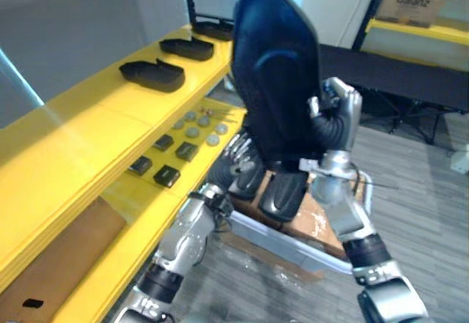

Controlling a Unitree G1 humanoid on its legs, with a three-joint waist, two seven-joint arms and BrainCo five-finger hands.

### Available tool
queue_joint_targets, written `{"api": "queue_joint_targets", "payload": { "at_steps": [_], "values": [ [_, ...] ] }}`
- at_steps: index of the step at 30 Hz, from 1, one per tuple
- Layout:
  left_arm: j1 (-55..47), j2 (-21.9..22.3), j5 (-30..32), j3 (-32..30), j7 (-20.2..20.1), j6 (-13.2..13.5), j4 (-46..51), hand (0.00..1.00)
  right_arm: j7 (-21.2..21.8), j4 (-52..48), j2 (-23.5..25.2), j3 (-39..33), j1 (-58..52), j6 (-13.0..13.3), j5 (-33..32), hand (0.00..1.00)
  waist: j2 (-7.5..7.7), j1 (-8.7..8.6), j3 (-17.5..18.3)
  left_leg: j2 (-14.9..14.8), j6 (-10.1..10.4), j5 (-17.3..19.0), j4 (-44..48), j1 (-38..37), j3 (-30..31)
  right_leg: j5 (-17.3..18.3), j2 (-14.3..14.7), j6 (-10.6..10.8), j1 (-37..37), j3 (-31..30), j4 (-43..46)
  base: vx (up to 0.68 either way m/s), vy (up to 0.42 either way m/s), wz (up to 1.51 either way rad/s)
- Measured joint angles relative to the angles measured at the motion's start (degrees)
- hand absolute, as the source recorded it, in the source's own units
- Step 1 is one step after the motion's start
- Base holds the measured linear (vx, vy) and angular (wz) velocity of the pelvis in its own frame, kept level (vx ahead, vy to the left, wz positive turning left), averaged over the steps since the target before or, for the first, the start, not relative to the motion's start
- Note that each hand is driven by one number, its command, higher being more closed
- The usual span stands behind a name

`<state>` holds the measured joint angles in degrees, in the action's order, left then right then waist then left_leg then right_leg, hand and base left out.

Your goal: Walk over and take plastic housings, then place them on the shelf

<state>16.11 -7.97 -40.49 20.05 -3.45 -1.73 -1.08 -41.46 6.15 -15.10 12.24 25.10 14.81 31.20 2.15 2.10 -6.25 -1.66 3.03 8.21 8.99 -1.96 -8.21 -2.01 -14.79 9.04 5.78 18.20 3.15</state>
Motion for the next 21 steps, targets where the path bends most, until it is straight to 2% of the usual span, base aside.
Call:
{"api": "queue_joint_targets", "payload": {
  "at_steps": [4, 12, 13, 21],
  "values": [
    [0.7, 0.1, 0.9, 1.1, 1.1, 0.2, -0.4, 0.0, 1.1, 2.1, 1.6, 2.5, 0.1, 0.4, -0.1, 1.0, 0.52, -0.04, 0.4, 0.1, 0.1, -1.0, -0.9, 0.1, 0.0, 0.0, 0.0, 0.0, -0.7, 0.0, 0.1, -0.02, 0.002, 0.01],
    [0.7, -0.1, 7.6, 1.4, 7.2, 0.4, -1.1, 0.0, 1.3, 3.9, 3.5, 5.8, -0.2, 0.6, -2.9, 1.0, 1.19, -0.1, 1.0, 0.1, 0.1, -1.1, -0.9, 0.1, 0.2, 0.0, 0.1, 0.0, -0.7, -0.2, -0.3, 0.0, 0.0, 0.0],
    [0.7, -0.1, 7.7, 1.4, 7.4, 0.4, -1.4, 1.0, 1.3, 3.9, 3.8, 5.9, -0.3, 0.6, -3.2, 1.0, 1.21, -0.09, 1.0, 0.1, 0.1, -1.1, -0.8, 0.2, 0.2, 0.0, 0.1, 0.0, -0.7, -0.2, -0.4, 0.0, 0.0, 0.0],
    [0.7, -0.2, 9.6, 1.5, 11.7, 0.5, -1.9, 1.0, 1.2, 5.1, 7.2, 7.0, -4.2, 0.7, -8.0, 1.0, 1.69, -0.04, 1.4, 0.1, 0.1, -1.1, -0.7, 0.2, 0.3, 0.1, 0.3, -0.2, -0.7, -0.7, -0.5, 0.0, 0.0, 0.0]
  ]
}}
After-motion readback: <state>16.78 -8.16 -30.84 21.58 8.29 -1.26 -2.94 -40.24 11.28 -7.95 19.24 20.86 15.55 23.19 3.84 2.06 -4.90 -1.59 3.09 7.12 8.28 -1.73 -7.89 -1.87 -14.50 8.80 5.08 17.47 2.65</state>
